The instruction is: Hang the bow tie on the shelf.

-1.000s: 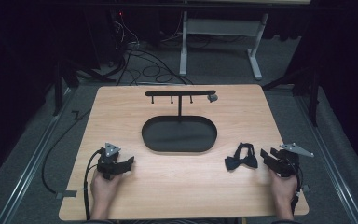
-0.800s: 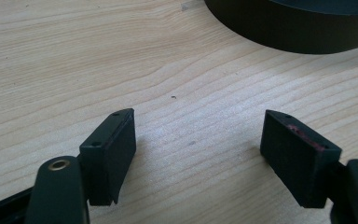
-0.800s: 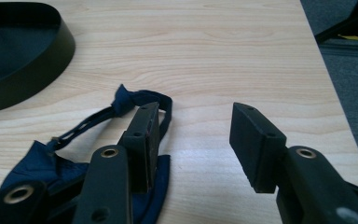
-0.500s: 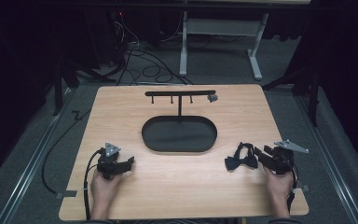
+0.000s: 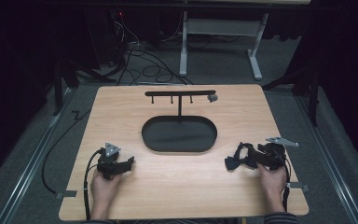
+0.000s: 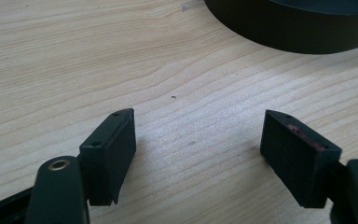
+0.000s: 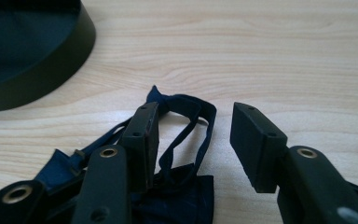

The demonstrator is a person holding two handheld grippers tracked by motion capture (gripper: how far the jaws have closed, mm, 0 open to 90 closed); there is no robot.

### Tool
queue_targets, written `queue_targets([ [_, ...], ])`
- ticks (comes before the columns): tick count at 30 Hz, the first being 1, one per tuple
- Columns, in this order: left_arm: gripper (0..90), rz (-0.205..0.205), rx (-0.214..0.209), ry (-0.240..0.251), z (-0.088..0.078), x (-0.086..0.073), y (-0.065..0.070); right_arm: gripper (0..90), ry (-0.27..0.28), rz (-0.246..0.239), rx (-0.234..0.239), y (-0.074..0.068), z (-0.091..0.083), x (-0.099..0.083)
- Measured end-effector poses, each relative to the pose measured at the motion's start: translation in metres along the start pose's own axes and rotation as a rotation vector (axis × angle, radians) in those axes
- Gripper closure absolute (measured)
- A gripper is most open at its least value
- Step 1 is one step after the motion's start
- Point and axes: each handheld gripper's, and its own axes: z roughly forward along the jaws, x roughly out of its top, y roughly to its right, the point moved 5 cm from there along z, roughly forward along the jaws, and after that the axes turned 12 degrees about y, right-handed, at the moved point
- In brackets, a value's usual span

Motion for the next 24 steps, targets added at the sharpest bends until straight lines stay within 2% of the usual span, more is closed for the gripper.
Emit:
queue_targets([
  [6, 27.1, 0.0, 0.001, -0.001, 0.0, 0.0, 0.0, 54.5, -0.034, 0.008, -0.006, 0.002, 0.009, -0.005],
  [7, 27.1, 0.0, 0.001, -0.001, 0.0, 0.0, 0.0, 56.1, -0.039, 0.01, -0.004, 0.002, 0.01, -0.005],
  [10, 27.1, 0.0, 0.001, -0.001, 0.0, 0.0, 0.0, 68.4, -0.045, 0.002, -0.003, 0.001, 0.011, -0.006],
  [11, 27.1, 0.0, 0.001, -0.001, 0.0, 0.0, 0.0, 68.4, -0.045, 0.002, -0.003, 0.001, 0.011, -0.006],
  [16, 27.1, 0.0, 0.001, -0.001, 0.0, 0.0, 0.0, 81.8, -0.064, 0.003, 0.018, 0.0, 0.014, -0.008],
  [19, 27.1, 0.0, 0.001, -0.001, 0.0, 0.0, 0.0, 89.9, -0.054, -0.002, 0.037, -0.001, 0.014, -0.01],
  [24, 27.1, 0.0, 0.0, 0.0, 0.0, 0.0, 0.0, 90.0, -0.036, -0.015, 0.048, -0.002, 0.01, -0.008],
])
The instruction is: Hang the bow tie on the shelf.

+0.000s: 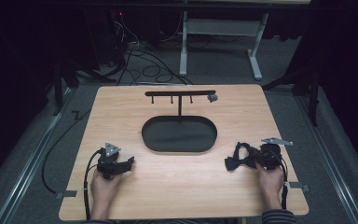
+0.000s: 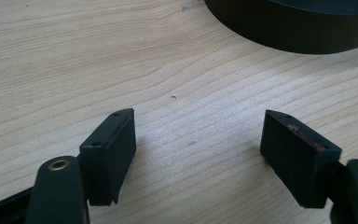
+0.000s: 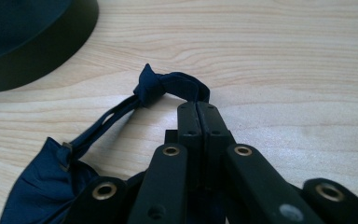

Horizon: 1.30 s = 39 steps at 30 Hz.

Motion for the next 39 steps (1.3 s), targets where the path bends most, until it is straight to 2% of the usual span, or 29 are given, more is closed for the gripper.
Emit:
queue_targets([
  [8, 27.1, 0.0, 0.0, 0.0, 0.0, 0.0, 0.0, 90.0, 0.054, -0.042, 0.027, -0.009, -0.012, 0.011],
  [20, 27.1, 0.0, 0.001, -0.001, 0.0, 0.0, 0.0, 90.0, 0.102, -0.089, 0.058, -0.026, -0.022, 0.027],
  [27, 27.1, 0.0, 0.0, 0.0, 0.0, 0.0, 0.0, 90.0, 0.121, -0.124, 0.08, -0.035, -0.028, 0.036],
  [34, 27.1, 0.0, 0.0, 0.0, 0.0, 0.0, 0.0, 90.0, 0.133, -0.126, 0.094, -0.041, -0.032, 0.04],
  [39, 27.1, 0.0, 0.0, 0.0, 0.0, 0.0, 0.0, 90.0, 0.143, -0.151, 0.102, -0.045, -0.035, 0.045],
])
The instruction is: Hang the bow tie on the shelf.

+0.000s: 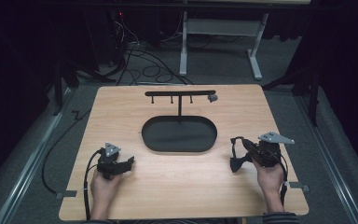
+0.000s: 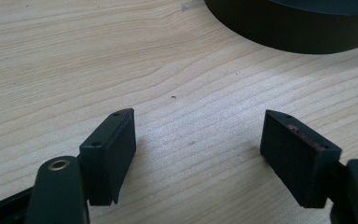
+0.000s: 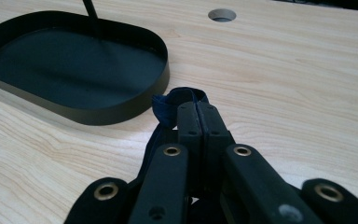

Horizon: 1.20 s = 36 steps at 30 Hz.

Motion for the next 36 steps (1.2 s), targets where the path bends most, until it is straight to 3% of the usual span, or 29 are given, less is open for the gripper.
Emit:
queue_targets([
  [13, 27.1, 0.0, 0.0, 0.0, 0.0, 0.0, 0.0, 90.0, 0.017, -0.018, 0.033, -0.008, -0.001, 0.011],
  [36, 27.1, 0.0, 0.0, 0.0, 0.0, 0.0, 0.0, 90.0, 0.024, -0.079, 0.107, -0.039, 0.004, 0.034],
])
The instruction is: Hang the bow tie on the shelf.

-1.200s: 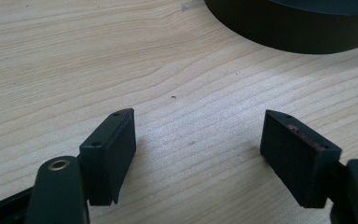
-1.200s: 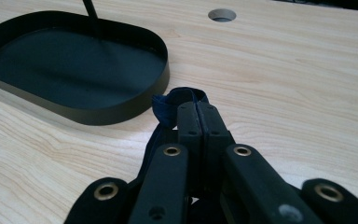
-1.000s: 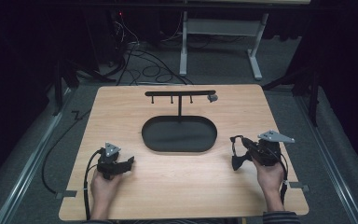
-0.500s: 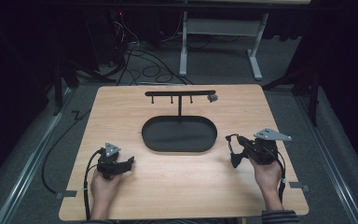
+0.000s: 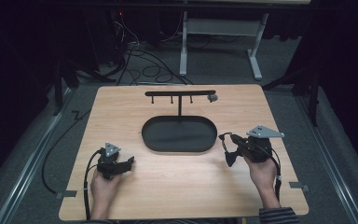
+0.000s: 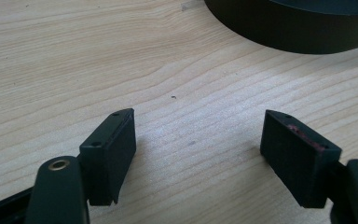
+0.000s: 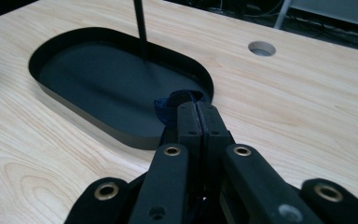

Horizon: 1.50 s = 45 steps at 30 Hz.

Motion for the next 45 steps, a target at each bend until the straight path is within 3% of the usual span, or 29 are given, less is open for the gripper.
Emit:
queue_targets([
  [13, 27.1, 0.0, 0.0, 0.0, 0.0, 0.0, 0.0, 90.0, 0.019, -0.053, 0.046, -0.016, 0.01, 0.017],
  [21, 27.1, 0.0, 0.0, 0.001, 0.0, 0.0, 0.0, 90.0, 0.032, -0.059, 0.066, -0.023, 0.017, 0.027],
  [45, 27.1, 0.0, 0.0, 0.0, 0.0, 0.0, 0.0, 90.0, 0.058, -0.033, 0.08, -0.016, 0.033, 0.05],
])
